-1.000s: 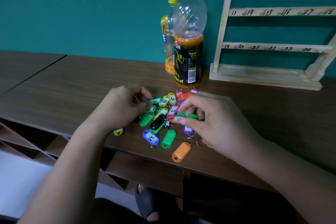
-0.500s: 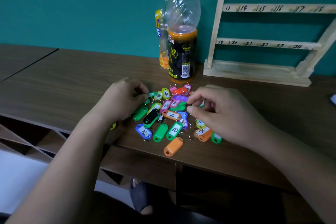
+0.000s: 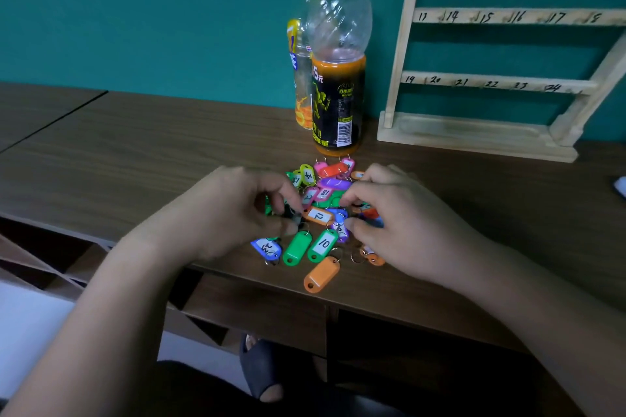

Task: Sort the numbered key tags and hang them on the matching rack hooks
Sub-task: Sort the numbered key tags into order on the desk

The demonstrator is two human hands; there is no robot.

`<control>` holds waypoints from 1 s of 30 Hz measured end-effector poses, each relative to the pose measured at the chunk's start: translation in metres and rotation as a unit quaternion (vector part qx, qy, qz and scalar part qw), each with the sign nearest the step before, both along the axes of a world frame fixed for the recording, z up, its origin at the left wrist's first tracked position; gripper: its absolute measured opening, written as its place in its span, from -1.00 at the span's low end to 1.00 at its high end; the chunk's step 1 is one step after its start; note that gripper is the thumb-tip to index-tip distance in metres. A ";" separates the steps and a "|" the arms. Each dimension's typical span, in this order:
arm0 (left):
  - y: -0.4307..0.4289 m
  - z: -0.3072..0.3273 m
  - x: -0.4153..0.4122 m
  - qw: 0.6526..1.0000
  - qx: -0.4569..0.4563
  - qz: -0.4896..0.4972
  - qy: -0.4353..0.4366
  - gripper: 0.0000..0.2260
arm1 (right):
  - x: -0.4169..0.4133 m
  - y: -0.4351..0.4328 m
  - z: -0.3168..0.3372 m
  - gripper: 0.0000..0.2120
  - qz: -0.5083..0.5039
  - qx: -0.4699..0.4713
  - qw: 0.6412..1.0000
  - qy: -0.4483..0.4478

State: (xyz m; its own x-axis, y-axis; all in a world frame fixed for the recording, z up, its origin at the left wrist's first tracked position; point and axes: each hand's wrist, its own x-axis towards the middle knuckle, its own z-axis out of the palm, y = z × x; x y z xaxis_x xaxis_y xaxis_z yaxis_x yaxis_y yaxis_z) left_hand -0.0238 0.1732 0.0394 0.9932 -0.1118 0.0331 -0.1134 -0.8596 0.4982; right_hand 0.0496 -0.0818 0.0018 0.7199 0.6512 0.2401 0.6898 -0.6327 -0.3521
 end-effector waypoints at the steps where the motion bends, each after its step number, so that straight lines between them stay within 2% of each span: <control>1: -0.003 0.002 -0.004 1.000 0.005 -0.013 0.025 -0.78 | 0.001 0.001 0.000 -0.75 -0.001 -0.002 1.000 -0.002; 5: -0.007 0.006 -0.009 0.994 0.014 -0.036 0.102 -0.60 | 0.002 0.003 -0.001 -0.74 0.007 -0.018 1.000 -0.006; 11: -0.012 0.002 -0.006 0.994 0.016 -0.032 0.105 -0.53 | 0.007 0.003 0.002 -0.58 0.018 -0.011 1.000 0.019; 14: -0.014 0.002 -0.004 0.994 0.034 -0.028 0.100 -0.59 | 0.010 0.004 0.001 -0.62 0.015 -0.019 0.999 0.021; 19: -0.015 -0.002 -0.002 0.997 0.038 -0.020 0.057 -0.78 | 0.011 0.004 -0.003 -0.68 0.033 -0.019 0.999 -0.026; 25: -0.015 -0.009 0.004 1.000 0.008 -0.023 0.013 -0.93 | 0.013 0.004 -0.005 -0.78 0.069 -0.013 0.995 -0.066; 27: -0.012 -0.008 0.006 1.000 -0.011 -0.012 0.016 -0.85 | 0.013 0.005 -0.006 -0.86 0.071 -0.008 0.995 -0.073; 30: -0.006 -0.010 0.008 1.000 -0.014 0.004 0.022 -0.60 | 0.013 0.006 -0.008 -0.96 0.067 -0.002 0.994 -0.088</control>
